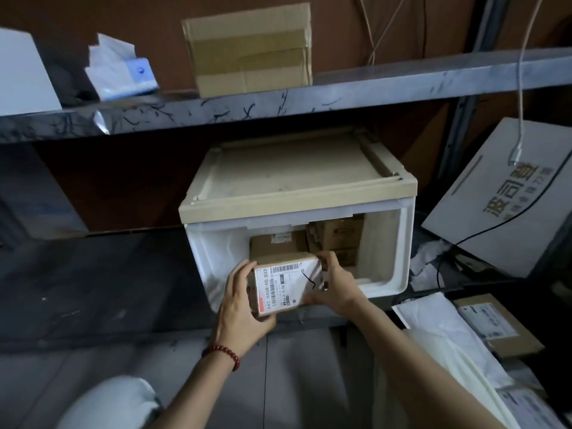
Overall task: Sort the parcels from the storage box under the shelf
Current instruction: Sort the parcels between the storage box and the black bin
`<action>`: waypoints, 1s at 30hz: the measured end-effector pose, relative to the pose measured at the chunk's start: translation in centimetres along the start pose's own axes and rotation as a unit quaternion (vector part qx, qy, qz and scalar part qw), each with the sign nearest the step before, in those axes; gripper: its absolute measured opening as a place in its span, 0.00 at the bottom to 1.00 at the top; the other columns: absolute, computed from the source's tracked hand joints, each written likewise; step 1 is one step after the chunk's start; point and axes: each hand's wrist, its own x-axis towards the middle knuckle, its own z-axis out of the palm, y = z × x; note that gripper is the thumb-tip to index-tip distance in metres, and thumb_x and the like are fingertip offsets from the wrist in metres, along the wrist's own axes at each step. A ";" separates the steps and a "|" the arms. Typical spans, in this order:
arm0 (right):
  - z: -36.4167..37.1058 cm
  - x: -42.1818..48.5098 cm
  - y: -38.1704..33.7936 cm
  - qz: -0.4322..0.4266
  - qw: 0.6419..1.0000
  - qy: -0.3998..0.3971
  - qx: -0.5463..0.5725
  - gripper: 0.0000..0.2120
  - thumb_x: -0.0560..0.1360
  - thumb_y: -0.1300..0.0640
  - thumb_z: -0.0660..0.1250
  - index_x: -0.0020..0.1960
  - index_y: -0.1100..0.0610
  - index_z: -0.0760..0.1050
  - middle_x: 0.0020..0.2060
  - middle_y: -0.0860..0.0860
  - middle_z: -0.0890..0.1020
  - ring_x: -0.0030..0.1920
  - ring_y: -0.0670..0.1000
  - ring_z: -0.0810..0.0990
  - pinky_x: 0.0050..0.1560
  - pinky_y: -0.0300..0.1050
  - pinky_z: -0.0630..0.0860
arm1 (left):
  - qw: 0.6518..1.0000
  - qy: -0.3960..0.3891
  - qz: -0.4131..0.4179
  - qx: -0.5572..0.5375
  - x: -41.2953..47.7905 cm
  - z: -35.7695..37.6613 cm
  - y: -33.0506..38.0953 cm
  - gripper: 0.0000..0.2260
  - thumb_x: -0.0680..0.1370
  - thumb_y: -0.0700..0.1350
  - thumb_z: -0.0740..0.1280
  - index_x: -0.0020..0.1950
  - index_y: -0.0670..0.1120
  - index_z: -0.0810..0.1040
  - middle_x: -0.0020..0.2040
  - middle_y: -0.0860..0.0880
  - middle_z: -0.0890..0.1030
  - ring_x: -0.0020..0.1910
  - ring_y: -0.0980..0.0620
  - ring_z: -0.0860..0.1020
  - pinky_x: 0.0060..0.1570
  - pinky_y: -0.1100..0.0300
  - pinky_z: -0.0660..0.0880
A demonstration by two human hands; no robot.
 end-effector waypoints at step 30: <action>1.5 0.5 0.0 -0.090 0.993 0.047 0.065 0.42 0.59 0.56 0.83 0.65 0.54 0.62 0.63 0.46 0.75 0.64 0.47 0.73 0.66 0.43 0.68 | 0.953 -0.060 -0.227 -0.193 0.3 0.2 -2.3 0.38 0.65 0.36 0.75 0.63 0.65 0.62 0.55 0.65 0.74 0.47 0.70 0.74 0.33 0.74 0.71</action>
